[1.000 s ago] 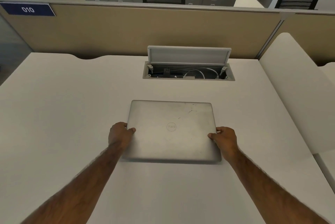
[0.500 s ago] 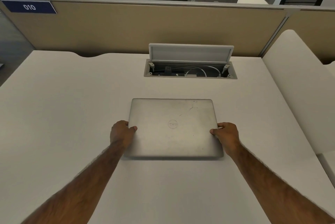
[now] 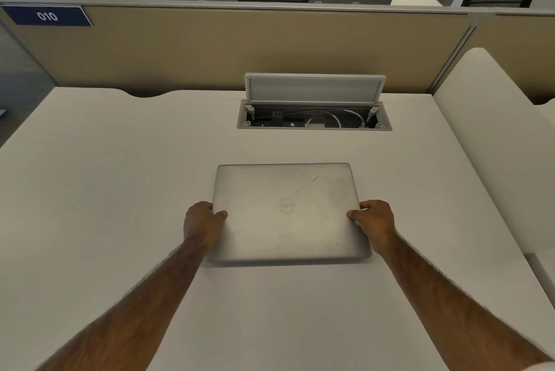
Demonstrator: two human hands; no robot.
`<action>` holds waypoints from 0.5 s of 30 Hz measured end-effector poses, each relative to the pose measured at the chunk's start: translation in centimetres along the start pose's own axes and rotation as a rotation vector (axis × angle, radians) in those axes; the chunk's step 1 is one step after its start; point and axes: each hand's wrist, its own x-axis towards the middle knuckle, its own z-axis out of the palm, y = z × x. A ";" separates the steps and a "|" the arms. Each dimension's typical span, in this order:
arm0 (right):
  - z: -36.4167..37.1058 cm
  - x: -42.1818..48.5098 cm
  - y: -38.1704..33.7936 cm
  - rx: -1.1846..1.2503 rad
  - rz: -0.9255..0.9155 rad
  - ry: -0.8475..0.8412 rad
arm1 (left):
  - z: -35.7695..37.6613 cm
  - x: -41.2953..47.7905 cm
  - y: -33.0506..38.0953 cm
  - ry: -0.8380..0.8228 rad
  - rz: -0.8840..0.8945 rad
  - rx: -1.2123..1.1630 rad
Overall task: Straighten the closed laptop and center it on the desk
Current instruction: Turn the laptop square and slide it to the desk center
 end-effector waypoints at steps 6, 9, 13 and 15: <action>0.2 -0.3 0.2 -0.026 -0.016 0.008 | -0.1 0.1 0.1 0.003 -0.004 -0.019; 0.2 -0.2 0.3 -0.030 -0.021 0.009 | -0.2 0.2 0.1 -0.001 -0.007 -0.028; 0.2 -0.2 0.4 -0.034 -0.028 0.010 | -0.3 0.2 0.1 -0.004 -0.006 -0.032; 0.2 -0.3 0.5 -0.030 -0.029 0.011 | -0.4 0.2 0.1 -0.010 -0.005 -0.035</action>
